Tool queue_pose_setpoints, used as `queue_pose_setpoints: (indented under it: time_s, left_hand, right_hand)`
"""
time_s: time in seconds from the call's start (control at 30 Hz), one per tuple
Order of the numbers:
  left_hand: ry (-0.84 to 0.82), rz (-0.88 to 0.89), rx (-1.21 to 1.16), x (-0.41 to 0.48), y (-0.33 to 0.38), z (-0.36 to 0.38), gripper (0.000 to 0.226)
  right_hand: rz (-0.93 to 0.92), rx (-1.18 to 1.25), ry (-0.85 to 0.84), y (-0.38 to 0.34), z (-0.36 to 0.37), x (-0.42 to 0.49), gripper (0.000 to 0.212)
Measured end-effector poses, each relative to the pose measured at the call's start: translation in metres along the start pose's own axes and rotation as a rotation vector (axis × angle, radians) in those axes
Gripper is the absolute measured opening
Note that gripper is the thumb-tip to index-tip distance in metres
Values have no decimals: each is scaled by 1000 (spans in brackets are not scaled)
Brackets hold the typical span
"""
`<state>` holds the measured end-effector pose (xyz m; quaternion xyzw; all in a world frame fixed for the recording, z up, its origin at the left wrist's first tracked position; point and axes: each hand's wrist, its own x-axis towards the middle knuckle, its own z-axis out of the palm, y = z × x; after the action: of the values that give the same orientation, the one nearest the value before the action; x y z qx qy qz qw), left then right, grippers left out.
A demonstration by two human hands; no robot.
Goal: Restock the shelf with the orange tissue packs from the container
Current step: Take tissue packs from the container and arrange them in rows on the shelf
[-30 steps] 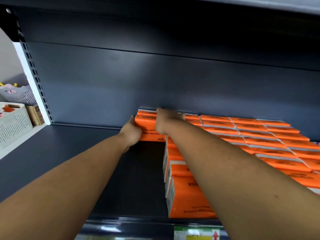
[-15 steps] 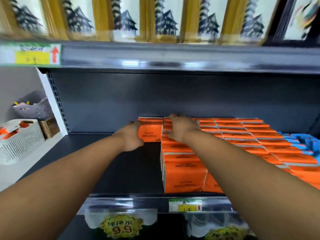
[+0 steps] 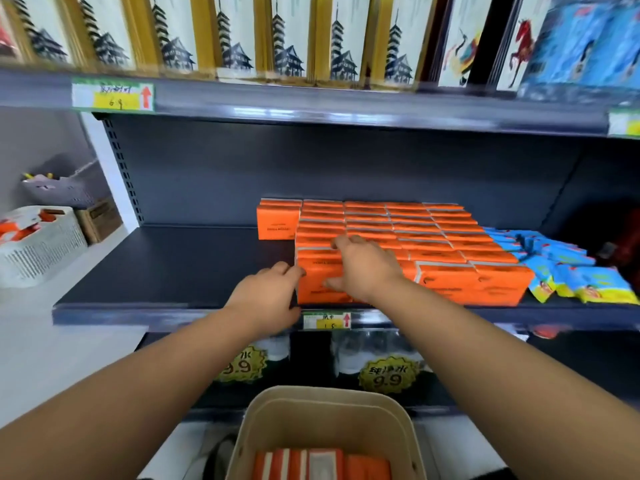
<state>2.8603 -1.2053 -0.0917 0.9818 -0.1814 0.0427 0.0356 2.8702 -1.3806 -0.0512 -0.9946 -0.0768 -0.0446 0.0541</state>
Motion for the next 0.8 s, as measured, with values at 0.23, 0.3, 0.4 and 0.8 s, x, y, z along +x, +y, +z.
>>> queue_pose_setpoints:
  time_s: [0.23,0.3,0.4,0.8]
  left_hand:
    - [-54,-70,-49,-44,16,37,60]
    - [-85,-50,-51,-53,20,52,60]
    - [-175,-40,-41,-69,27,84,66]
    - [-538,-161,-120,-122,40,208,51]
  right_hand:
    - [-32,-38,-13,18,23,-61,66]
    - [-43,-60,-19,22,37,-75,64]
    - [-60,-81,-82,27,65,-94,63]
    - [-56,-94,-533,37,215,-151,50]
